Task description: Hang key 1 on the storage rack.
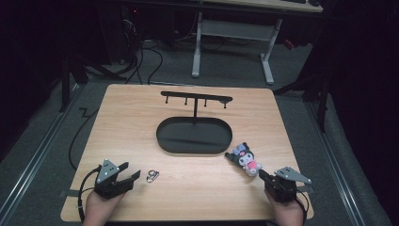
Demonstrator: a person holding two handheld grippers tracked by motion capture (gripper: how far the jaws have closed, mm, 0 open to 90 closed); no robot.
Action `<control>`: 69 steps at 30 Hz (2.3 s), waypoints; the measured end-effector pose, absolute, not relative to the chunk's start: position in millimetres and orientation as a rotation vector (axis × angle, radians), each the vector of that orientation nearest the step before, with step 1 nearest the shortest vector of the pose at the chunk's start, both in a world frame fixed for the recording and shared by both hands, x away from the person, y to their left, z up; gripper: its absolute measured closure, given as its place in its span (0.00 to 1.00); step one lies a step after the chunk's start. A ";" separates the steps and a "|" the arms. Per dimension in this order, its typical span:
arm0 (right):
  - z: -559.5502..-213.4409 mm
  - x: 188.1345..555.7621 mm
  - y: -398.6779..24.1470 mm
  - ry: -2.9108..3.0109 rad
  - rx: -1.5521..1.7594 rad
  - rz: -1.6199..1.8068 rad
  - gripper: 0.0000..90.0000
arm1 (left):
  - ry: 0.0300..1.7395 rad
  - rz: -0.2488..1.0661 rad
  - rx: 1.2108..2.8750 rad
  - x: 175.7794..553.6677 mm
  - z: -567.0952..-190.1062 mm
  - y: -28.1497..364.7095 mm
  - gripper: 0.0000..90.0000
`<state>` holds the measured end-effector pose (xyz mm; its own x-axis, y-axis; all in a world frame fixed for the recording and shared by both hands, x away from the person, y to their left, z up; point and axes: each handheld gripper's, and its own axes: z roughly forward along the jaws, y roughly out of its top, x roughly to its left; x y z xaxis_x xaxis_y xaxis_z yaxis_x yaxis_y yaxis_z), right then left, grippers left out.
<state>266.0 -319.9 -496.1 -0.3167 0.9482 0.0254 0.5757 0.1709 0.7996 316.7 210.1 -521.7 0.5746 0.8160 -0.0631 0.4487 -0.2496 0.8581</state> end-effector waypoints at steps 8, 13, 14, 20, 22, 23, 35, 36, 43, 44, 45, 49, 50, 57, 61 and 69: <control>-500.7 268.0 -320.6 2.078 1.471 0.880 0.95 | 0.992 0.487 1.901 317.2 -522.1 208.0 0.44; -500.5 278.0 -324.5 2.185 1.556 0.805 0.90 | 0.972 0.492 1.909 317.6 -521.8 209.4 0.44; -499.1 279.5 -324.7 2.201 1.563 0.793 0.89 | 0.969 0.493 1.909 317.4 -521.6 209.7 0.44; -491.2 289.3 -317.1 2.301 1.562 0.668 0.85 | 0.964 0.486 1.901 316.9 -520.0 211.5 0.44; -488.1 292.0 -313.5 2.345 1.551 0.623 0.83 | 0.961 0.483 1.902 316.6 -519.9 211.0 0.44; -486.2 293.2 -311.9 2.364 1.548 0.600 0.82 | 0.958 0.483 1.904 316.5 -519.9 210.8 0.44; -467.4 315.2 -302.0 2.523 1.526 0.389 0.49 | 0.947 0.467 1.916 316.6 -520.8 209.6 0.44; -467.4 315.2 -302.0 2.523 1.526 0.389 0.49 | 0.947 0.467 1.916 316.6 -520.8 209.6 0.44; -462.0 334.6 -306.9 2.559 1.595 0.327 0.29 | 0.938 0.455 1.925 316.5 -521.5 208.6 0.44; -462.0 334.6 -306.9 2.559 1.595 0.327 0.29 | 0.938 0.455 1.925 316.5 -521.5 208.6 0.44; -461.0 338.6 -307.4 2.573 1.600 0.334 0.26 | 0.936 0.454 1.926 316.6 -521.5 208.5 0.44; -457.6 347.1 -304.5 2.580 1.563 0.298 0.23 | 0.937 0.452 1.926 316.6 -521.7 208.7 0.44; -456.9 349.8 -303.5 2.582 1.565 0.288 0.22 | 0.938 0.451 1.922 316.6 -521.8 208.8 0.44; -455.1 364.3 -297.3 2.595 1.556 0.286 0.16 | 0.934 0.453 1.922 316.5 -521.7 208.9 0.44; -460.1 373.8 -290.0 2.617 1.551 0.269 0.15 | 0.933 0.451 1.925 316.5 -521.8 208.4 0.44; -476.4 383.7 -278.4 2.667 1.551 0.199 0.17 | 0.931 0.453 1.920 316.5 -521.6 209.4 0.44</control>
